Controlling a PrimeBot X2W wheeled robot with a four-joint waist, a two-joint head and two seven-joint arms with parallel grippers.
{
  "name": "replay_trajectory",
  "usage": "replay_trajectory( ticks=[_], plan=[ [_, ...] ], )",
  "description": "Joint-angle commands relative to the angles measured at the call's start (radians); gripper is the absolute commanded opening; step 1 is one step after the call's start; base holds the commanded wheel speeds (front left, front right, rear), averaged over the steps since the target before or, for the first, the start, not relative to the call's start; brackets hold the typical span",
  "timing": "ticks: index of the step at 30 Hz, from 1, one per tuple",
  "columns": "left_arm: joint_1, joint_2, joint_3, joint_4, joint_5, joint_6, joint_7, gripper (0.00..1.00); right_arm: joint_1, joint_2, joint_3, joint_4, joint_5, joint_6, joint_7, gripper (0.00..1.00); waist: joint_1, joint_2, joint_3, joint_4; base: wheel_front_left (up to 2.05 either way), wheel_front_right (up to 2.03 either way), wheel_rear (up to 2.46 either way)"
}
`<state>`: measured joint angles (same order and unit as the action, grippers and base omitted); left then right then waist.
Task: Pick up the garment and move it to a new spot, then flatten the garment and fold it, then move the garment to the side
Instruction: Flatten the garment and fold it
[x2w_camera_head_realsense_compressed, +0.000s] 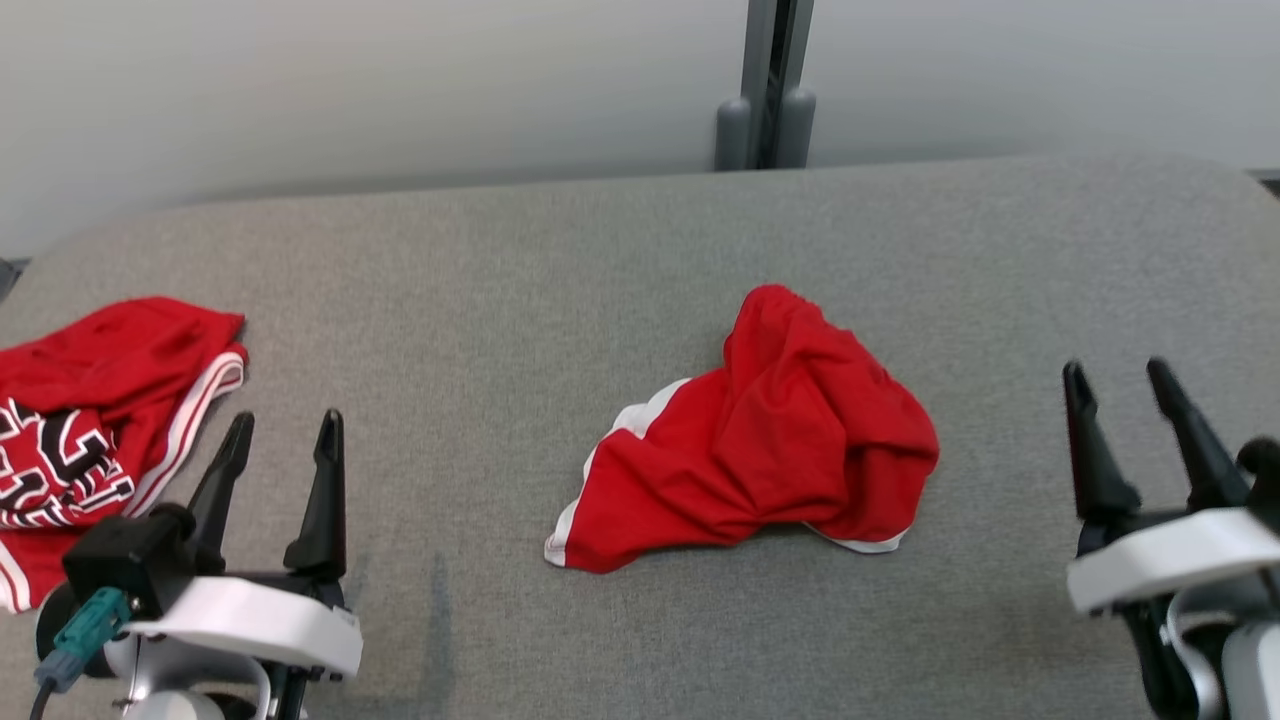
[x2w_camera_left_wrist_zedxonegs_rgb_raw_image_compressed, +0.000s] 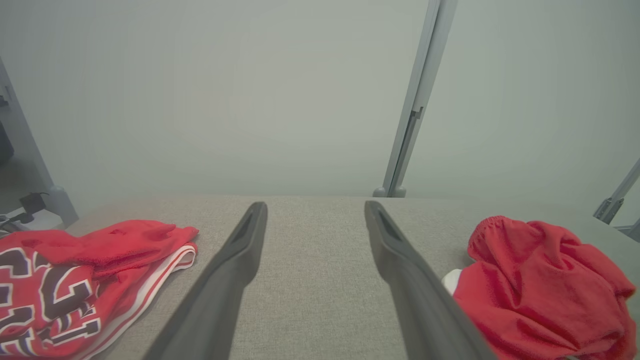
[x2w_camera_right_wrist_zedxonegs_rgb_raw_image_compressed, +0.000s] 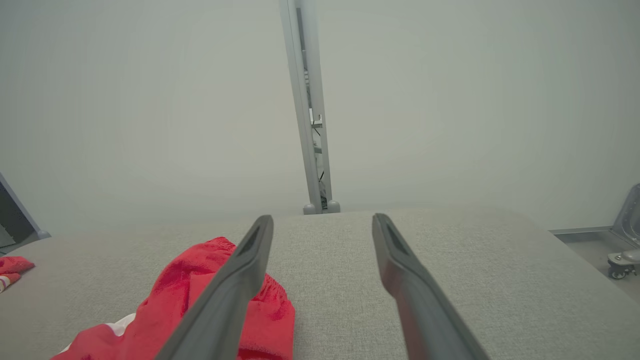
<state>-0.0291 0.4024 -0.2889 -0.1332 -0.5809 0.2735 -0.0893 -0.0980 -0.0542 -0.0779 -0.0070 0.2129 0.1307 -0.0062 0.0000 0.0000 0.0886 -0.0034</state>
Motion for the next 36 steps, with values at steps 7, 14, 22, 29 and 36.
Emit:
replay_trajectory(
  ticks=[7, 14, 22, 29, 36],
  plan=[
    [-0.116, -0.007, -0.017, 0.009, 0.02, -0.036, -0.018, 1.0, -0.23, -0.096, 0.022, 0.114, 0.057, 0.0, 0.007, 1.0, 0.0, 0.0, 0.166, 0.066, 0.0, 0.0, 0.0],
    [-0.202, -0.028, -0.037, 0.055, 0.026, -0.072, -0.049, 1.0, -0.472, -0.219, 0.225, 0.254, 0.164, 0.0, 0.11, 1.0, 0.0, 0.0, 0.248, 0.117, 0.0, 0.0, 0.0],
    [-0.25, -0.052, -0.053, 0.116, 0.021, -0.097, -0.083, 1.0, -0.642, -0.372, 0.563, 0.31, 0.355, 0.0, 0.316, 1.0, 0.0, 0.0, 0.287, 0.145, 0.0, 0.0, 0.0],
    [-0.271, -0.065, -0.064, 0.155, 0.014, -0.113, -0.098, 1.0, -0.697, -0.453, 0.698, 0.355, 0.487, 0.0, 0.494, 0.75, 0.0, 0.0, 0.294, 0.152, 0.0, 0.0, 0.0],
    [-0.28, -0.074, -0.07, 0.178, 0.006, -0.122, -0.107, 1.0, -0.713, -0.489, 0.72, 0.319, 0.58, 0.0, 0.513, 0.0, 0.0, 0.0, 0.289, 0.156, 0.0, 0.0, 0.0]
  ],
)
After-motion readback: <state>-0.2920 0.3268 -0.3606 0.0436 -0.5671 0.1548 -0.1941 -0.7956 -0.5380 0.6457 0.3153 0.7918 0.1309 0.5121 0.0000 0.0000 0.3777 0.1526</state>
